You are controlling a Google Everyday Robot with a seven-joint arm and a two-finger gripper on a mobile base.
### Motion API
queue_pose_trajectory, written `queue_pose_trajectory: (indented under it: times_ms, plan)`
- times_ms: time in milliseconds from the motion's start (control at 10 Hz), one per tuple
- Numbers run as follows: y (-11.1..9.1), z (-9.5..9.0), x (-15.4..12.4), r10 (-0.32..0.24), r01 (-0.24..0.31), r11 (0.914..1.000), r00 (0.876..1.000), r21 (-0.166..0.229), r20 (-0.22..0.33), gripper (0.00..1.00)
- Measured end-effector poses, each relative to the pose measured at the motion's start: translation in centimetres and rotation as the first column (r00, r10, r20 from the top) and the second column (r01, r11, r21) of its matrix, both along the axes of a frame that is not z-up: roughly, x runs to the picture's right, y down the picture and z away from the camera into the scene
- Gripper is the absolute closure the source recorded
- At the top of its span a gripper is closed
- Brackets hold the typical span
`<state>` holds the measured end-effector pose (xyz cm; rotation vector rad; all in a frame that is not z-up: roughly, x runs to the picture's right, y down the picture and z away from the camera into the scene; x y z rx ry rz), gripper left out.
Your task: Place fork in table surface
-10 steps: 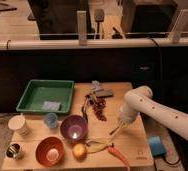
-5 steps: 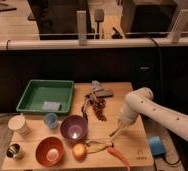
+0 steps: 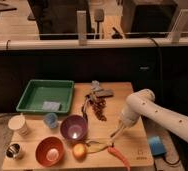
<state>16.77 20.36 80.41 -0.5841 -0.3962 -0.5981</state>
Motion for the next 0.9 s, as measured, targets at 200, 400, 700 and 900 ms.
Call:
queue_pose_trajectory:
  times_ms: [200, 400, 700, 900]
  plan:
    - [-2.3, -1.5, -0.6, -0.03, 0.03, 0.9984, 1.0, 0.047, -0.009, 1.0]
    - [-3.8, -2.6, -0.8, -0.051, 0.051, 0.9965, 0.999, 0.066, -0.011, 1.0]
    - [-5.3, -2.9, -1.3, -0.076, 0.076, 0.9936, 0.997, 0.084, -0.006, 1.0]
    - [-5.2, -2.0, -1.0, -0.074, 0.073, 0.9936, 0.997, 0.087, 0.013, 0.99]
